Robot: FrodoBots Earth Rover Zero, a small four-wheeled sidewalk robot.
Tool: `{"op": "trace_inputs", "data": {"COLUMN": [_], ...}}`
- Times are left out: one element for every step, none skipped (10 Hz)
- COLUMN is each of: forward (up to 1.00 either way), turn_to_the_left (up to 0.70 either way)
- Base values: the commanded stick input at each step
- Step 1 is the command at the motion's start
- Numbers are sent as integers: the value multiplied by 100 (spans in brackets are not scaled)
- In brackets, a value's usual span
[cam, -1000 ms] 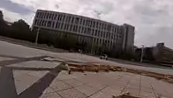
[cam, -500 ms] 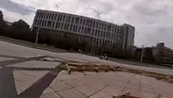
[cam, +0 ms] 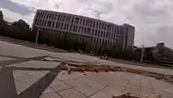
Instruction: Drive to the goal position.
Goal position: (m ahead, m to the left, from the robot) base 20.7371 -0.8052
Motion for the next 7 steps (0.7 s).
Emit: {"op": "trace_inputs", "data": {"forward": [6,6,6,7,6,6,6], "turn_to_the_left": [0,1,0,0,1,1,0]}}
